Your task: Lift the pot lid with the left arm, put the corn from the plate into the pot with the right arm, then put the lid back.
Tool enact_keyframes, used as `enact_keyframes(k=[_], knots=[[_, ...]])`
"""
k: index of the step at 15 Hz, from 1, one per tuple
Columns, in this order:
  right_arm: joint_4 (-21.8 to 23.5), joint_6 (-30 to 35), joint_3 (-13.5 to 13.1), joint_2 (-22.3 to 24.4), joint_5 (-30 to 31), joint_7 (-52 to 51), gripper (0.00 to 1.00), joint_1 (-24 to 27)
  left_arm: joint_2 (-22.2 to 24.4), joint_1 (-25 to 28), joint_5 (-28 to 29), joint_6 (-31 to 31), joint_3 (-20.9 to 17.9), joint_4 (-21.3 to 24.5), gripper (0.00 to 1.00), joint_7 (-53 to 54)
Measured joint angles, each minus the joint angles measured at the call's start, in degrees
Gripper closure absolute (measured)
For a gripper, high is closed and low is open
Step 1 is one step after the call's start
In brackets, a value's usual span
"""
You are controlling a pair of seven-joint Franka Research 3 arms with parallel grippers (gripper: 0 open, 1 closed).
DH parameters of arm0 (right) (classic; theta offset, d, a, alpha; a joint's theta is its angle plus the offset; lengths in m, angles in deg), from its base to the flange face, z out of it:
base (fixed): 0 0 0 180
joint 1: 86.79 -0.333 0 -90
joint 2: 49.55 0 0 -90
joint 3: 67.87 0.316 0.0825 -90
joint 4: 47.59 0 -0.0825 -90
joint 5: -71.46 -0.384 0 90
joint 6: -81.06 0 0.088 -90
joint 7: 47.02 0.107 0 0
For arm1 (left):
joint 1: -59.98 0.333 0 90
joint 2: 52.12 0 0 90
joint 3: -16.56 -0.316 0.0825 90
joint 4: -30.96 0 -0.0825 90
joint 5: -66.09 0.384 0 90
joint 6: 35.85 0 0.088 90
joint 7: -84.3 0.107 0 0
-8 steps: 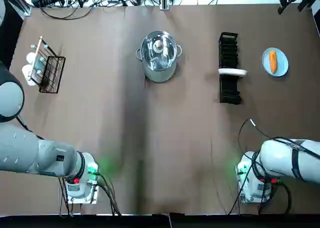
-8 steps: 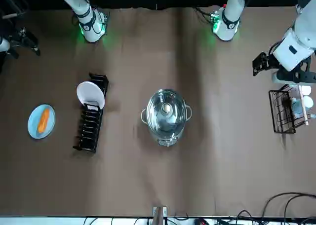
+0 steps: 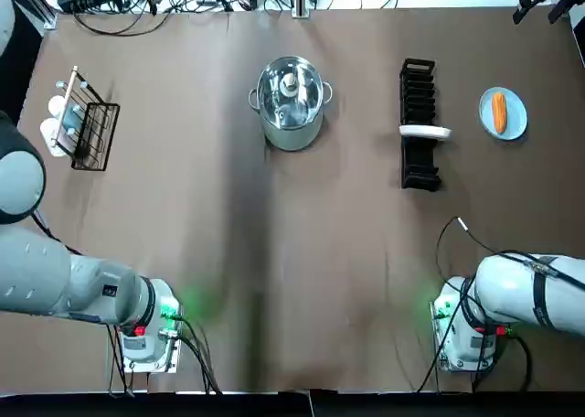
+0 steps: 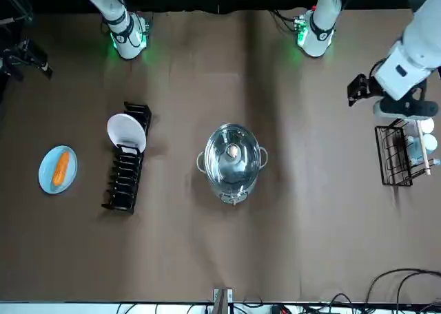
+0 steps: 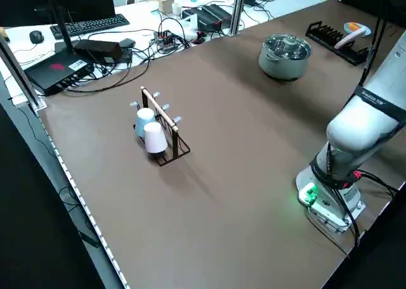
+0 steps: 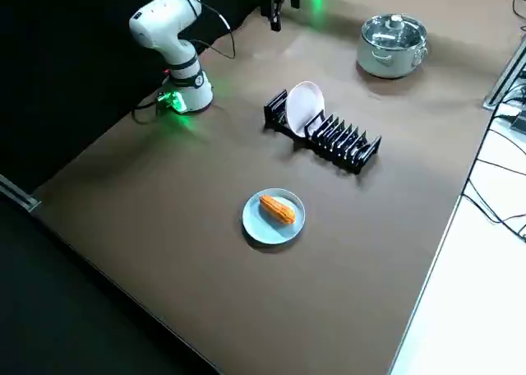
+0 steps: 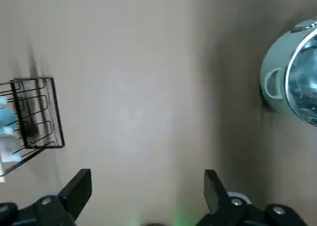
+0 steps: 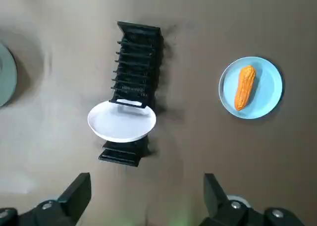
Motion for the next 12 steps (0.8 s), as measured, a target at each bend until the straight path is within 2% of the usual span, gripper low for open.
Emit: enact_keyframes(k=[5,8,12], knots=[[0.22,1.39,0.07,-0.49,0.0,0.24,0.0,0.01,-3.09,-3.84,-1.64,0.01,5.3,0.31,0.0,-7.54],[1.58,1.81,-0.12,-4.47,0.49,0.25,0.0,0.36,-6.63,-8.55,-2.09,0.75,6.45,0.41,0.0,-13.18],[2.69,-2.41,-0.18,-11.27,4.48,0.25,0.0,1.28,-12.73,-16.45,-2.18,10.03,6.54,0.46,0.0,-26.65]])
